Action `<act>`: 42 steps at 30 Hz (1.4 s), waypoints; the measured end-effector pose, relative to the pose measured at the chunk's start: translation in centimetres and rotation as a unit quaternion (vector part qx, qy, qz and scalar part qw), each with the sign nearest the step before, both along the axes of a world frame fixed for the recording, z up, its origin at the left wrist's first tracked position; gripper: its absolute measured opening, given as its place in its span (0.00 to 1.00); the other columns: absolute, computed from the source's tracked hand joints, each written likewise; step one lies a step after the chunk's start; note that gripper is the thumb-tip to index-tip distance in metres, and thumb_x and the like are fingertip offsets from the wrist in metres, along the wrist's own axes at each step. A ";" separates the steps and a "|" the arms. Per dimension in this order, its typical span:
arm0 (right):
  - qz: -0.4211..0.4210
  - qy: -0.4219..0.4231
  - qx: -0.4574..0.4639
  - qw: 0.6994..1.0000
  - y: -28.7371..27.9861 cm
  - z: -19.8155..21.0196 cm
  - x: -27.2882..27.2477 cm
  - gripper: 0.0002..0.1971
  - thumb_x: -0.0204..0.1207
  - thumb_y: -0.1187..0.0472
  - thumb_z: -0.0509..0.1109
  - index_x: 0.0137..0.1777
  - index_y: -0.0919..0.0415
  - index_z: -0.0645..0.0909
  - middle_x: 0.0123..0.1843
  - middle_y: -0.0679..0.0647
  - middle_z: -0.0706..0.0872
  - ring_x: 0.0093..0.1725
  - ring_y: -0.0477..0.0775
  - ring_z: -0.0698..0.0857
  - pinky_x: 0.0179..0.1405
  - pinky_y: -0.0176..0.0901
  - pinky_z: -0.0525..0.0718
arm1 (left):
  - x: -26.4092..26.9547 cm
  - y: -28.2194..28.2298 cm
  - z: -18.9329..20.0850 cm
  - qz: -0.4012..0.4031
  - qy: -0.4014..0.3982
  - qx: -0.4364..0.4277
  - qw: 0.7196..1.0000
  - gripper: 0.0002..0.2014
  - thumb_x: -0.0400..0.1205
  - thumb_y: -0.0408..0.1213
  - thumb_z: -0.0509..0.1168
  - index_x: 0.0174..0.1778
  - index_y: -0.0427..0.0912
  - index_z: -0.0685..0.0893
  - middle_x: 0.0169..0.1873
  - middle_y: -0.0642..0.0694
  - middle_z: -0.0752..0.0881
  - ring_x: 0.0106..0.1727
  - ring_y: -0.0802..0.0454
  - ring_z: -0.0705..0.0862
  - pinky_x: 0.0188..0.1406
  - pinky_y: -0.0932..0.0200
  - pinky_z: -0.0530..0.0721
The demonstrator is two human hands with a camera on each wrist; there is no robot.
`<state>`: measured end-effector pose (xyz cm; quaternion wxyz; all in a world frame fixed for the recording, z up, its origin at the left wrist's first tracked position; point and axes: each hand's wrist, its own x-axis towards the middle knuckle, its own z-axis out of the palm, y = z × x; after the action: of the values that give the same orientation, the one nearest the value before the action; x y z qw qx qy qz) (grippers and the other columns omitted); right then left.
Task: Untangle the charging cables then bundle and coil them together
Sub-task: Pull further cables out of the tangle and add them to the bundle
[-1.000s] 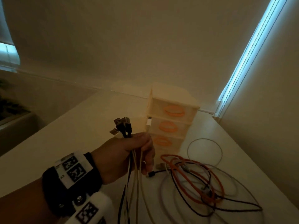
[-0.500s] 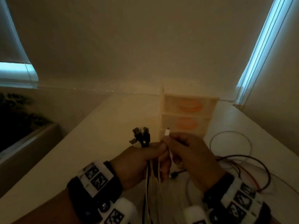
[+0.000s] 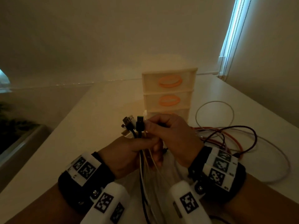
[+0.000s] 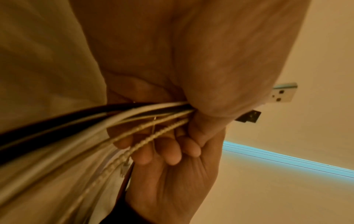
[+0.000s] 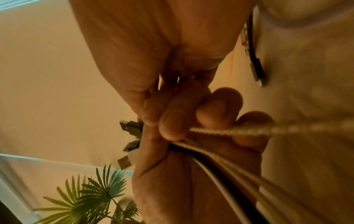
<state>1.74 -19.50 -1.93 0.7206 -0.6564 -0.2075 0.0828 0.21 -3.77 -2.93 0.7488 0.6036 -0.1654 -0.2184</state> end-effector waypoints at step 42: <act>0.095 0.135 -0.264 0.950 3.3 4.3 -4.1 0.16 0.88 0.46 0.56 0.46 0.56 0.75 0.25 0.47 0.66 0.21 0.45 0.59 0.19 0.36 0.55 | 1.2 3.9 4.3 0.173 0.111 -0.237 0.950 0.29 0.88 0.55 0.54 0.22 0.44 0.63 0.19 0.48 0.61 0.21 0.51 0.65 0.34 0.53 0.76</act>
<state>-2.32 -16.17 2.42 0.5315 -0.7832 -0.1407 0.2905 1.41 0.15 1.35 0.9100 0.4003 -0.0209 -0.1057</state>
